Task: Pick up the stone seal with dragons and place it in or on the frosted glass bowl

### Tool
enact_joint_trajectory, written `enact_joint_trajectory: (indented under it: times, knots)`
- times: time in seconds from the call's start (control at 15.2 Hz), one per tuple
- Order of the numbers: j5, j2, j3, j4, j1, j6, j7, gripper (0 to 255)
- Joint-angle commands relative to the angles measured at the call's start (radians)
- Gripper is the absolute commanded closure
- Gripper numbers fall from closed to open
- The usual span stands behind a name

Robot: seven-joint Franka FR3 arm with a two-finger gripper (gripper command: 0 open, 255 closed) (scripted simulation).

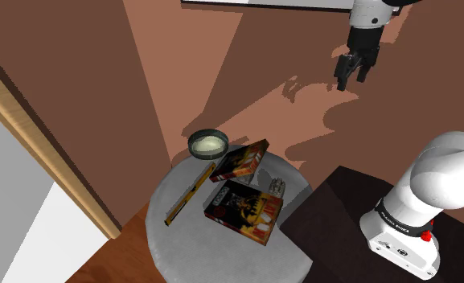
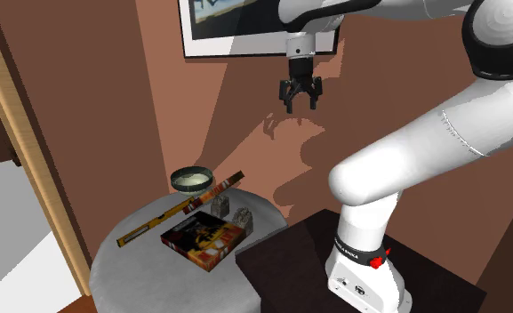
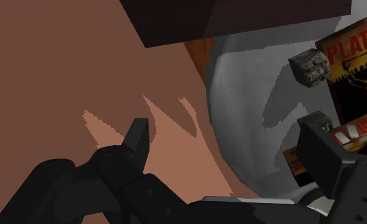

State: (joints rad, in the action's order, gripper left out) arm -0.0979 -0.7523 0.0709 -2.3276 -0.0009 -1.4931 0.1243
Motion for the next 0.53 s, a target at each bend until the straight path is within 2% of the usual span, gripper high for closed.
enact_joint_trajectory:
  times: [0.0,0.46]
  knots:
    - [0.000,0.000,0.000,0.000,0.000,0.000,0.000,0]
    - [0.026,0.057,-0.050,-0.161,0.055,-0.262,0.019,0]
